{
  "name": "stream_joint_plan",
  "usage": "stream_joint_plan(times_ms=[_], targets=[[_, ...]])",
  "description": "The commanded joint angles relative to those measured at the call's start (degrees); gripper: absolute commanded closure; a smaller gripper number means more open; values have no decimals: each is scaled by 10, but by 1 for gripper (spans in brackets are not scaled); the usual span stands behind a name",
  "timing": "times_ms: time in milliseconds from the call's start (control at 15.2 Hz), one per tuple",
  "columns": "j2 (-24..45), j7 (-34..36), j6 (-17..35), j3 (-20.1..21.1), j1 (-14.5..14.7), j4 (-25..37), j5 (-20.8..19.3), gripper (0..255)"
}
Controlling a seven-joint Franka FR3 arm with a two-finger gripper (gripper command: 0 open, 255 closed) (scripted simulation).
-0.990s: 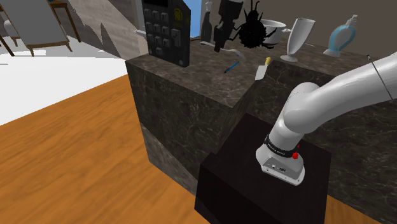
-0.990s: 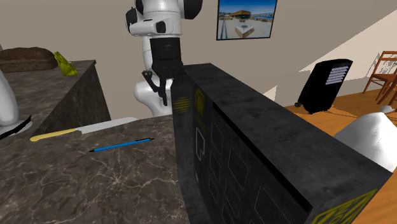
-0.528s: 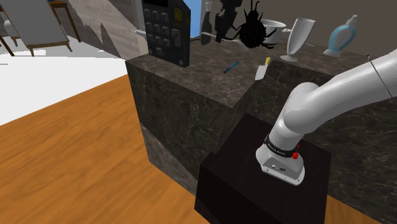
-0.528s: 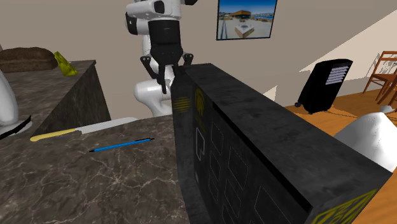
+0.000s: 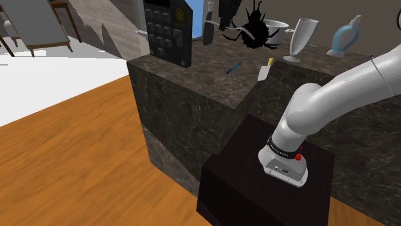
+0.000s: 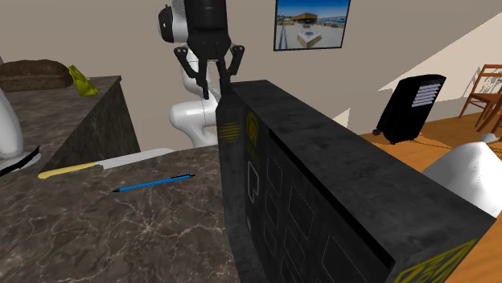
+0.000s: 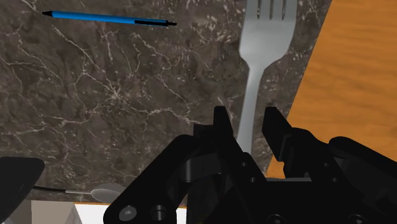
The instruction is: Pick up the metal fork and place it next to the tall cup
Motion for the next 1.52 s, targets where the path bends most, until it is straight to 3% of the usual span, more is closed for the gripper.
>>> stream_joint_plan(times_ms=[0, 990, 1452], targets=[[7, -2, -15, -1, 0, 22, 0, 255], [75, -2, -127, -1, 0, 202, 0, 255], [10, -73, -150, -57, -14, 162, -25, 255]])
